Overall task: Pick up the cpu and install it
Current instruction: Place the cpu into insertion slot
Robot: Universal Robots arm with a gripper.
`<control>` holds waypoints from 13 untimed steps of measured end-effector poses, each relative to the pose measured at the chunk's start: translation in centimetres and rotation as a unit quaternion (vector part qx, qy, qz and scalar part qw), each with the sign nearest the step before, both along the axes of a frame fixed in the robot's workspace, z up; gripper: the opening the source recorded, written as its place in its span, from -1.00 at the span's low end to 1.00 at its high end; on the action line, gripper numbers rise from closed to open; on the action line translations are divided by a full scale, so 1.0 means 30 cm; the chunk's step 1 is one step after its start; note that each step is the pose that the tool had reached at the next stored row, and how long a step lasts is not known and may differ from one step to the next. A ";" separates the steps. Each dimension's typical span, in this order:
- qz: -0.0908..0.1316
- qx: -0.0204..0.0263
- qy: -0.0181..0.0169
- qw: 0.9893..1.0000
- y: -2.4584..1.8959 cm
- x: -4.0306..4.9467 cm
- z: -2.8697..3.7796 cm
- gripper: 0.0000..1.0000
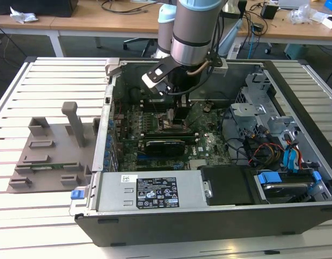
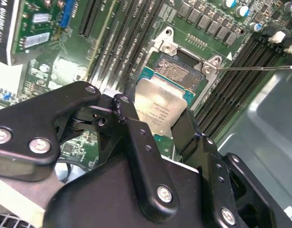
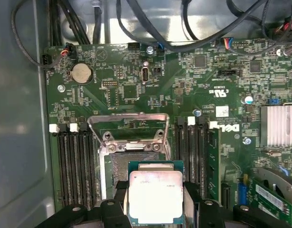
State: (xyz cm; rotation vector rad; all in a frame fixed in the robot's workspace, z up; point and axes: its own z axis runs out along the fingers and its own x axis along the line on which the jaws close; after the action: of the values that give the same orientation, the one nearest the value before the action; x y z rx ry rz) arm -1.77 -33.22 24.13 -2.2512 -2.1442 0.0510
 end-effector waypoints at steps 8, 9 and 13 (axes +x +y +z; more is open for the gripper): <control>0.019 -0.001 0.000 1.000 0.046 -0.018 -0.113 0.09; 0.019 -0.001 0.000 1.000 0.048 -0.020 -0.118 0.09; 0.019 -0.002 0.000 1.000 0.052 -0.023 -0.129 0.09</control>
State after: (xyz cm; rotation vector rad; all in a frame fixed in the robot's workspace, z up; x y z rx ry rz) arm -2.45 -31.66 20.24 -2.2120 -2.1885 0.0552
